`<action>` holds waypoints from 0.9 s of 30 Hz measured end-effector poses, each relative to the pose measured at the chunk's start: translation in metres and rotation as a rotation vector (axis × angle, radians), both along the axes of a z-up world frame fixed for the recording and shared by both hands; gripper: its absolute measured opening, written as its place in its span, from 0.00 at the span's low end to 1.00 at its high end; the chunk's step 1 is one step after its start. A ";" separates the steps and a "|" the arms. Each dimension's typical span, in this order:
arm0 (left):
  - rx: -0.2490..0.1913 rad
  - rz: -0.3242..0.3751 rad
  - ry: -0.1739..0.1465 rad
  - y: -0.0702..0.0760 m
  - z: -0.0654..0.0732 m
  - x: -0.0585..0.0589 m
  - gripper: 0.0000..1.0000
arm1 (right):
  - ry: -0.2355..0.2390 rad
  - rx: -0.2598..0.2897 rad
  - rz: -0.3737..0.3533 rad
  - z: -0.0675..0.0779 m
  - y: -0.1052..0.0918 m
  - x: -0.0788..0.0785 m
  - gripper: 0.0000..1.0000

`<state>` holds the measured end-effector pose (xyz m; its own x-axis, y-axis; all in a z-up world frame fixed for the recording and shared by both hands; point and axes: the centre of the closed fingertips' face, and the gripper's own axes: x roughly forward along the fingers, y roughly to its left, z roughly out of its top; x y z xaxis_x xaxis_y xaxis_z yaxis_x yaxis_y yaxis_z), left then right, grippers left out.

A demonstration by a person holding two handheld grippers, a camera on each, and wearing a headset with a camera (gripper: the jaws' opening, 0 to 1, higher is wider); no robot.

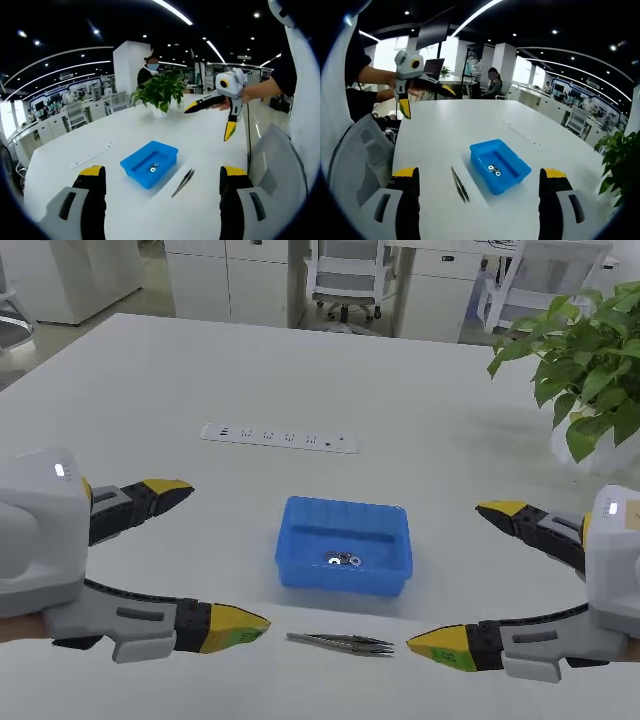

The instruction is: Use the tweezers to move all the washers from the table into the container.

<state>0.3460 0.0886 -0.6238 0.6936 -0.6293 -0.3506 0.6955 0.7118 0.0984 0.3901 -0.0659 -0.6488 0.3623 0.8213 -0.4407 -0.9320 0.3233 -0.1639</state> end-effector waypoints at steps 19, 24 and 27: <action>0.010 -0.011 0.025 -0.006 -0.005 -0.003 1.00 | 0.035 0.002 0.002 -0.003 -0.005 -0.005 0.98; 0.003 0.002 0.025 -0.003 -0.004 -0.002 1.00 | 0.040 -0.003 0.010 -0.004 -0.005 -0.010 0.97; 0.008 0.001 0.029 -0.003 -0.005 -0.004 1.00 | 0.041 -0.007 0.010 -0.005 -0.005 -0.012 0.97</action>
<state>0.3424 0.0853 -0.6285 0.6839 -0.6255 -0.3756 0.6973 0.7118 0.0843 0.3783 -0.0714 -0.6536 0.3355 0.8218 -0.4606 -0.9412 0.3129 -0.1273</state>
